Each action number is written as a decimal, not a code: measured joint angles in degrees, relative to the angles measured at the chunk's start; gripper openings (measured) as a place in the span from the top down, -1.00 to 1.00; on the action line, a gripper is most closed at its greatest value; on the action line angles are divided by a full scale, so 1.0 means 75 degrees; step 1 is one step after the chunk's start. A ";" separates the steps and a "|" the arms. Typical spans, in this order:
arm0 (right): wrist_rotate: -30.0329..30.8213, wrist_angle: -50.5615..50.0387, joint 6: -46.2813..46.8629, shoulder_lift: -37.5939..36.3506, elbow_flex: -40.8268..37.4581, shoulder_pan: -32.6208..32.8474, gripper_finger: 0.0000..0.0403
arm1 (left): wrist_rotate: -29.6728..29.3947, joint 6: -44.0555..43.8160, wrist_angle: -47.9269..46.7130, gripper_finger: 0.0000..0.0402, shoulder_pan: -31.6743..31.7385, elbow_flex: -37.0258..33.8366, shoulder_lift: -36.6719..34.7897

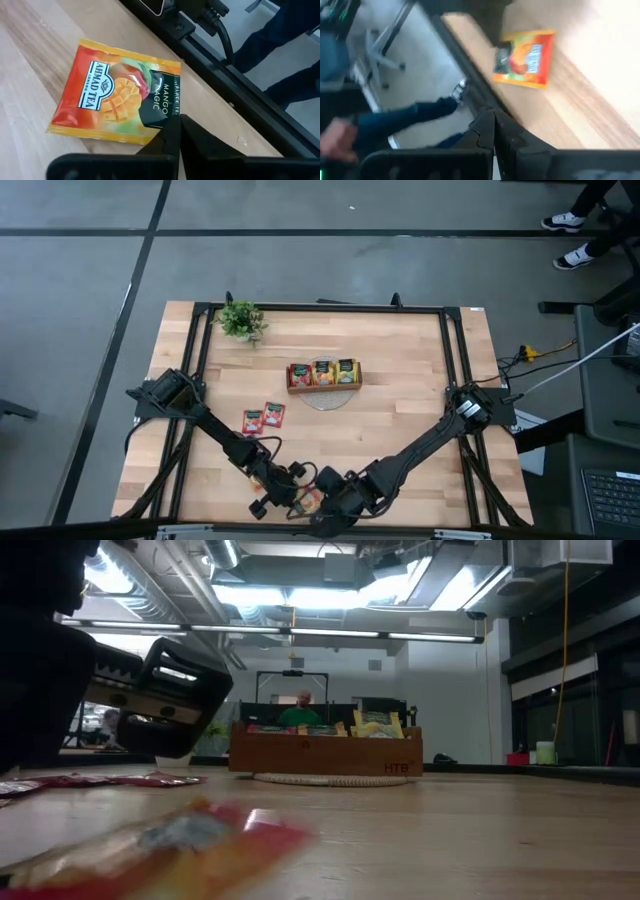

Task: Pick & Place Tea
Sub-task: Put the orange tea bag into the middle section of the wooden organizer

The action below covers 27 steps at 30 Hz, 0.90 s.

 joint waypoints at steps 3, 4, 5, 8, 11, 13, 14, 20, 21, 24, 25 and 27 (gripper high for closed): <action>0.0030 -0.0077 0.0569 0.0000 -0.0061 -0.0064 0.91 | -0.0009 -0.0164 0.0005 0.99 0.0000 -0.0002 0.0003; 0.0016 -0.0089 0.0716 0.0000 -0.0084 -0.0068 0.86 | -0.0010 -0.0180 0.0005 0.99 0.0000 -0.0004 0.0004; 0.0009 -0.0077 0.0825 0.0000 -0.0110 -0.0067 0.80 | -0.0019 -0.0181 0.0004 0.99 0.0000 -0.0004 0.0006; -0.0101 -0.0159 0.1239 0.0000 -0.0157 -0.0067 0.57 | -0.0037 -0.0181 0.0005 0.99 0.0000 -0.0007 0.0006; -0.0261 -0.0379 0.1601 0.0000 -0.0157 -0.0028 0.32 | -0.0042 -0.0179 0.0043 0.99 0.0000 -0.0012 0.0012; -0.0272 -0.0510 0.1690 0.0027 -0.0160 -0.0003 0.15 | -0.0050 -0.0181 0.0127 0.99 0.0000 -0.0021 0.0025; -0.0278 -0.0545 0.1688 0.0037 -0.0160 0.0002 0.07 | -0.0052 -0.0187 0.0149 0.99 0.0000 -0.0021 0.0028; -0.0279 -0.0793 0.1249 0.0211 -0.0163 0.0002 -0.27 | -0.0067 -0.0266 0.0206 0.99 0.0000 -0.0024 0.0032; -0.0284 -0.0758 0.1126 0.0256 -0.0163 -0.0003 -0.30 | -0.0057 -0.0269 0.0206 0.99 0.0000 -0.0024 0.0032; -0.0298 -0.0751 0.0843 0.0399 -0.0164 -0.0037 -0.35 | -0.0044 -0.0363 0.0267 0.99 0.0006 -0.0024 0.0032; -0.0370 -0.0672 0.0709 0.0435 -0.0166 -0.0050 -0.36 | -0.0017 -0.0383 0.0274 0.99 0.0006 -0.0024 0.0032; -0.0433 -0.0649 0.0529 0.0523 -0.0166 -0.0079 -0.36 | -0.0056 -0.0439 0.0280 0.99 0.0006 -0.0030 0.0026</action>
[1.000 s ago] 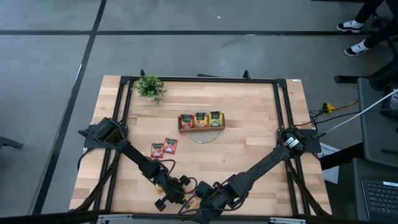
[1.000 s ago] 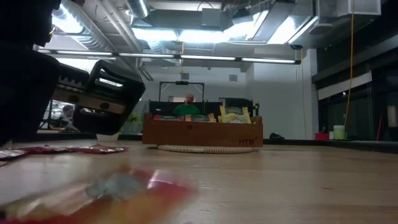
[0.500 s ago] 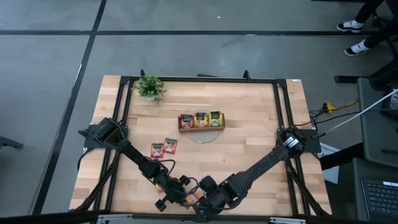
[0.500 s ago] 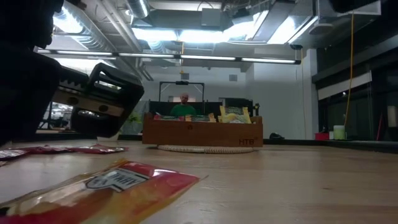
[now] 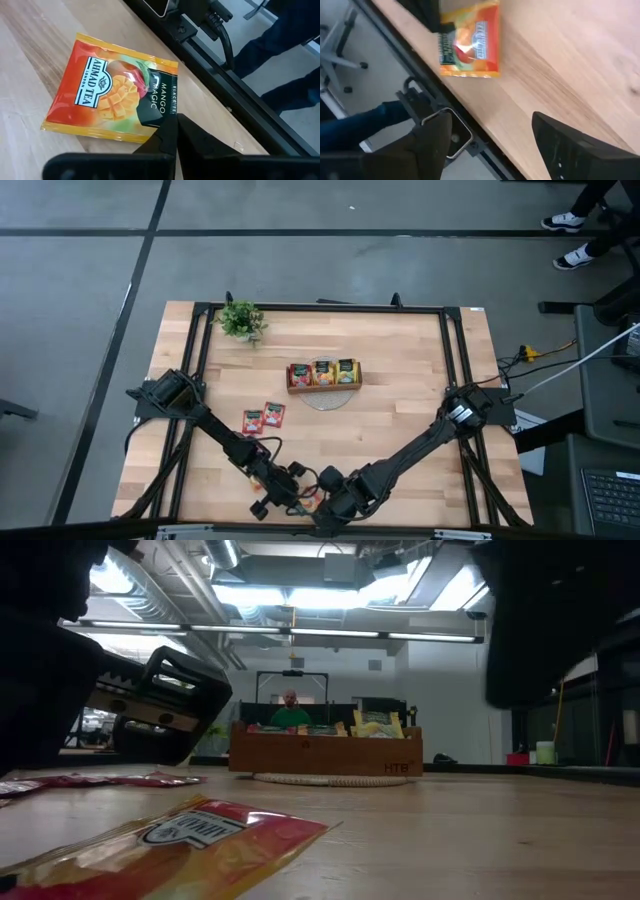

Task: Pick & Place Tea
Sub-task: Put the orange tea bag into the middle section of the wooden organizer

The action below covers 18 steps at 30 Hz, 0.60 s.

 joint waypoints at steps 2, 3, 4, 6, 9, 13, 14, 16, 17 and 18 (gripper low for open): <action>0.0005 0.0139 -0.0252 0.0057 -0.0001 -0.0037 -0.36 | 0.0023 -0.0013 0.0007 0.99 0.0004 0.0000 -0.0003; 0.0008 0.0148 -0.0348 0.0100 -0.0026 -0.0062 -0.37 | 0.0007 -0.0028 0.0020 0.99 0.0013 -0.0003 -0.0003; 0.0009 0.0307 -0.0436 0.0127 -0.0087 -0.0082 -0.37 | -0.0001 -0.0031 0.0022 0.99 0.0021 -0.0003 -0.0003; 0.0003 0.0591 -0.0506 0.0144 -0.0332 -0.0109 -0.37 | 0.0020 -0.0036 0.0033 0.99 0.0032 -0.0003 -0.0003; -0.0048 0.1373 -0.0606 0.0147 -0.0789 -0.0147 -0.37 | 0.0018 -0.0086 0.0028 0.99 0.0034 -0.0003 -0.0006; -0.0055 0.2478 -0.0628 0.0147 -0.1361 -0.0158 -0.37 | 0.0026 -0.0110 0.0022 0.99 0.0041 -0.0003 -0.0006; -0.0055 0.2765 -0.0629 0.0147 -0.1490 -0.0163 -0.37 | 0.0018 -0.0141 0.0025 0.99 0.0041 -0.0003 -0.0009; -0.0055 0.3099 -0.0631 0.0147 -0.1673 -0.0179 -0.37 | 0.0023 -0.0147 0.0022 0.99 0.0041 -0.0003 -0.0009; -0.0061 0.3199 -0.0634 0.0142 -0.1726 -0.0183 -0.37 | 0.0019 -0.0147 0.0022 0.99 0.0041 -0.0003 -0.0010; -0.0053 0.3281 -0.0655 0.0141 -0.1755 -0.0180 -0.37 | 0.0010 -0.0147 0.0022 0.99 0.0038 -0.0003 -0.0012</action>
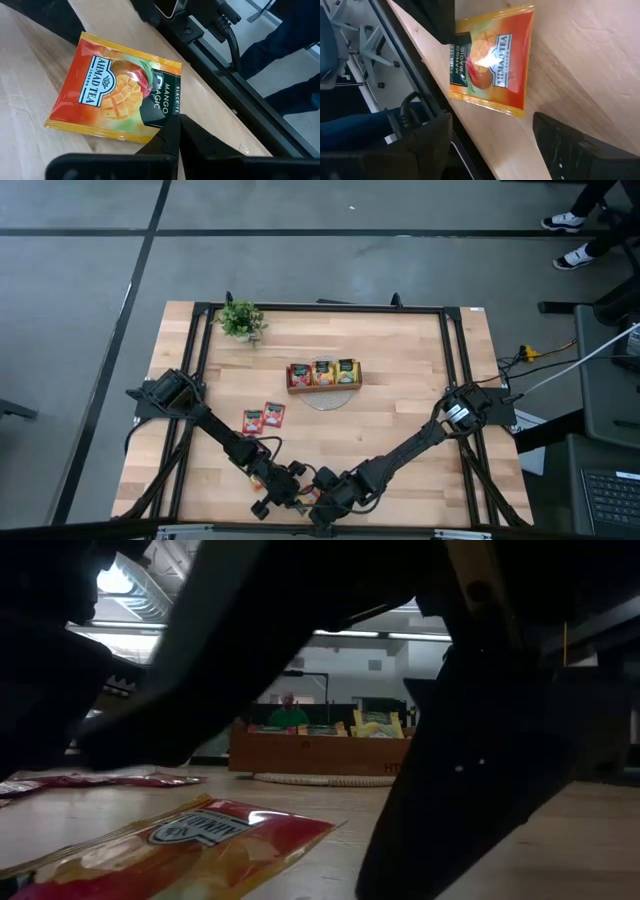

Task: Pick & Place Tea
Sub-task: Put the orange tea bag into the middle section of the wooden organizer

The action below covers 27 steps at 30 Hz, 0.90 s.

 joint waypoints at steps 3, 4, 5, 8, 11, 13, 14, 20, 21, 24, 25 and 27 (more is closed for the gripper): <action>0.0023 0.0138 -0.0014 -0.0012 -0.0099 -0.0006 -0.37 | 0.0002 0.0000 0.0000 0.99 0.0003 0.0000 0.0000; 0.0033 0.0141 -0.0027 -0.0012 -0.0101 -0.0009 -0.37 | 0.0004 0.0000 0.0001 0.99 0.0003 0.0000 0.0000; 0.0035 0.0141 -0.0056 -0.0012 -0.0101 -0.0018 -0.36 | 0.0002 0.0000 0.0005 0.99 0.0002 0.0000 0.0000; 0.0045 0.0128 -0.0205 -0.0012 -0.0101 -0.0067 -0.31 | 0.0002 0.0000 0.0012 0.99 0.0000 0.0000 0.0000; 0.0142 0.0214 -0.0416 -0.0002 -0.0111 -0.0151 -0.20 | -0.0001 0.0001 0.0017 0.99 0.0000 0.0000 -0.0003; 0.0191 0.0283 -0.0563 0.0011 -0.0116 -0.0236 -0.11 | -0.0007 0.0003 0.0020 0.99 0.0000 0.0000 -0.0003; 0.0209 0.0293 -0.0598 0.0017 -0.0116 -0.0281 -0.05 | -0.0007 0.0003 0.0023 0.99 0.0000 0.0000 -0.0003; 0.0173 0.0290 -0.0802 0.0020 -0.0119 -0.0429 0.31 | -0.0006 0.0003 0.0026 0.99 0.0000 0.0000 -0.0003; 0.0113 0.0293 -0.0810 0.0020 -0.0119 -0.0452 0.39 | -0.0006 0.0003 0.0026 0.99 0.0000 0.0000 -0.0003; 0.0026 0.0287 -0.0832 0.0020 -0.0119 -0.0458 0.62 | 0.0006 0.0003 0.0026 0.99 0.0000 0.0000 -0.0003; 0.0020 0.0287 -0.0848 0.0020 -0.0119 -0.0453 0.70 | 0.0017 0.0003 0.0026 0.99 0.0000 0.0000 -0.0003; -0.0001 0.0293 -0.0862 0.0020 -0.0119 -0.0452 0.86 | 0.0018 0.0003 0.0029 0.99 0.0000 0.0000 -0.0003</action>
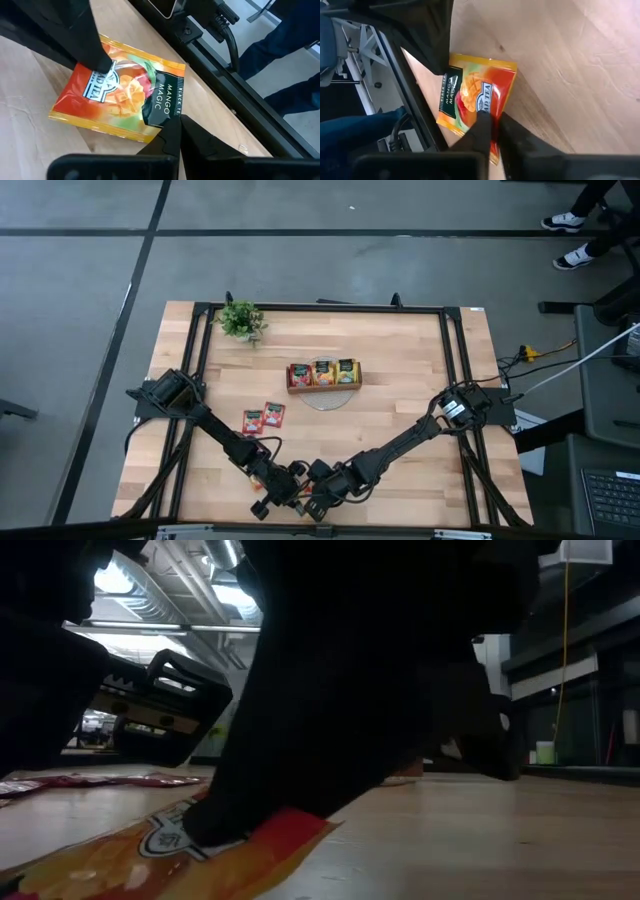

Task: Pick & Place Tea
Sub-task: Put the orange tea bag into the middle section of the wooden organizer

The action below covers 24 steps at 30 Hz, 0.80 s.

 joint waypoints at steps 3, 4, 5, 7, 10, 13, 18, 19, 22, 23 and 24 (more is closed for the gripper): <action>-0.0005 -0.0003 -0.0085 0.0000 0.0000 0.0000 0.94 | -0.0001 0.0000 0.0000 0.99 0.0000 0.0000 0.0000; -0.0015 0.0000 -0.0093 0.0000 0.0000 0.0000 0.92 | -0.0001 0.0000 0.0000 0.99 0.0000 0.0000 0.0000; -0.0059 0.0005 -0.0108 0.0000 0.0000 0.0000 0.91 | -0.0001 -0.0001 0.0000 0.99 0.0000 0.0000 0.0000; -0.0166 0.0012 -0.0110 0.0000 0.0000 -0.0005 0.92 | 0.0003 -0.0101 0.0005 0.99 0.0000 0.0000 -0.0006; -0.0202 0.0023 -0.0139 0.0000 0.0000 -0.0002 0.96 | 0.0025 -0.0373 -0.0061 0.97 0.0000 -0.0003 -0.0106; -0.0321 0.0040 -0.0137 0.0000 0.0030 0.0044 0.96 | 0.0031 -0.0487 -0.0096 0.96 0.0003 -0.0006 -0.0329; -0.0415 0.0017 -0.0136 -0.0013 0.0168 0.0135 0.97 | 0.0034 -0.0481 -0.0110 0.97 0.0060 0.0000 -0.0971; -0.0412 0.0016 -0.0135 -0.0027 0.0183 0.0146 0.97 | 0.0031 -0.0478 -0.0159 0.97 0.0080 0.0000 -0.1126; -0.0347 -0.0044 -0.0148 -0.0102 0.0293 0.0146 0.97 | 0.0025 -0.0478 -0.0493 0.96 0.0196 0.0003 -0.1605; -0.0265 -0.0140 -0.0210 -0.0142 0.0312 0.0146 0.97 | 0.0023 -0.0479 -0.0636 0.95 0.0252 0.0003 -0.1780; -0.0182 -0.0175 -0.0317 -0.0179 0.0334 0.0146 0.97 | 0.0000 -0.0481 -0.0763 0.95 0.0314 0.0004 -0.1950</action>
